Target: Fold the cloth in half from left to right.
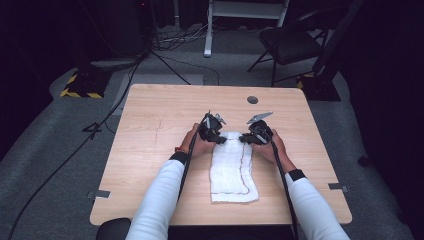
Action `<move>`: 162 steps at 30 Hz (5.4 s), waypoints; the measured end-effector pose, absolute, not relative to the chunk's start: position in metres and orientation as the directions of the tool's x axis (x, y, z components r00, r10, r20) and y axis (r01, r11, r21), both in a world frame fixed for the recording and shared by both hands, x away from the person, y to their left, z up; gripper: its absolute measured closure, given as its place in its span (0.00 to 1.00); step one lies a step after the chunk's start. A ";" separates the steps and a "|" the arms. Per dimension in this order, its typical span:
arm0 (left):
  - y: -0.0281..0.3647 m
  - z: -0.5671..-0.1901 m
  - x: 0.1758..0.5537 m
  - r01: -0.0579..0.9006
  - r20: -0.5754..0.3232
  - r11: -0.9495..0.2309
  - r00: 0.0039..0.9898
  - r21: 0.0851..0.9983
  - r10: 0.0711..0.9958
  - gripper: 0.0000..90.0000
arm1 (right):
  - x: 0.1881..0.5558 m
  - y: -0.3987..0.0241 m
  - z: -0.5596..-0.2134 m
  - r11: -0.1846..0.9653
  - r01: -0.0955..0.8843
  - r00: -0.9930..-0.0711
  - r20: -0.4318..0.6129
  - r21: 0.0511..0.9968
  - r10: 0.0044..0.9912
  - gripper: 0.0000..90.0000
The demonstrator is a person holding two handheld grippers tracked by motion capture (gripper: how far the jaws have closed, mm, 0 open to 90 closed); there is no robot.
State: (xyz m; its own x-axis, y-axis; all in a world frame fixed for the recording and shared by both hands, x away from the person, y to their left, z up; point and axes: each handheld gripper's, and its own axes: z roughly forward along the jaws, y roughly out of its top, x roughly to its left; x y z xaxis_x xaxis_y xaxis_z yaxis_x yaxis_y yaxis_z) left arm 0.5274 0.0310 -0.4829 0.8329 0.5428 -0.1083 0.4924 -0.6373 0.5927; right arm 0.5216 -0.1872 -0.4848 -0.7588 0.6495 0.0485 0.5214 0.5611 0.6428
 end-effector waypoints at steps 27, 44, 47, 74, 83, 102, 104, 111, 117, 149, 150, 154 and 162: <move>0.030 -0.456 0.538 0.416 0.025 -0.580 0.798 0.700 0.603 0.87 | 0.529 -0.184 -0.449 0.564 0.390 -0.722 -0.138 0.728 0.678 0.94; 0.041 -0.434 0.503 0.309 0.074 -0.590 0.842 0.746 0.535 0.85 | 0.499 -0.197 -0.435 0.523 0.306 -0.762 -0.125 0.796 0.636 0.94; 0.043 -0.433 0.498 0.297 0.074 -0.594 0.851 0.748 0.520 0.85 | 0.494 -0.200 -0.433 0.511 0.294 -0.769 -0.118 0.808 0.629 0.94; 0.070 -0.439 0.434 0.220 0.069 -0.628 0.913 0.747 0.403 0.81 | 0.433 -0.201 -0.431 0.565 0.175 -0.896 -0.107 0.807 0.431 0.94; 0.072 -0.442 0.414 0.194 0.090 -0.665 0.926 0.721 0.367 0.83 | 0.416 -0.205 -0.437 0.584 0.157 -0.914 -0.107 0.797 0.391 0.94; 0.076 -0.453 0.391 0.186 0.051 -0.660 0.945 0.728 0.323 0.97 | 0.393 -0.215 -0.449 0.593 0.160 -0.936 -0.070 0.789 0.346 0.94; 0.076 -0.452 0.387 0.175 0.063 -0.663 0.946 0.728 0.319 0.97 | 0.392 -0.217 -0.448 0.589 0.157 -0.937 -0.069 0.792 0.343 0.94; 0.080 -0.447 0.375 0.153 0.084 -0.669 0.948 0.727 0.308 0.97 | 0.384 -0.219 -0.448 0.589 0.145 -0.948 -0.058 0.795 0.312 0.94; 0.079 -0.452 0.360 0.131 0.107 -0.708 0.954 0.694 0.281 0.97 | 0.378 -0.217 -0.455 0.620 0.151 -0.957 -0.044 0.770 0.288 0.92; 0.069 -0.487 0.351 0.149 0.098 -0.777 0.960 0.611 0.261 0.92 | 0.361 -0.229 -0.490 0.715 0.141 -0.944 -0.126 0.685 0.306 0.93; 0.068 -0.488 0.353 0.145 0.107 -0.777 0.959 0.613 0.263 0.92 | 0.362 -0.229 -0.490 0.717 0.138 -0.943 -0.130 0.683 0.306 0.93; 0.066 -0.488 0.359 0.148 0.111 -0.774 0.956 0.616 0.271 0.93 | 0.367 -0.229 -0.491 0.710 0.149 -0.935 -0.135 0.688 0.328 0.93; 0.070 -0.487 0.361 0.165 0.105 -0.771 0.952 0.615 0.288 0.88 | 0.372 -0.231 -0.491 0.701 0.174 -0.928 -0.124 0.691 0.352 0.90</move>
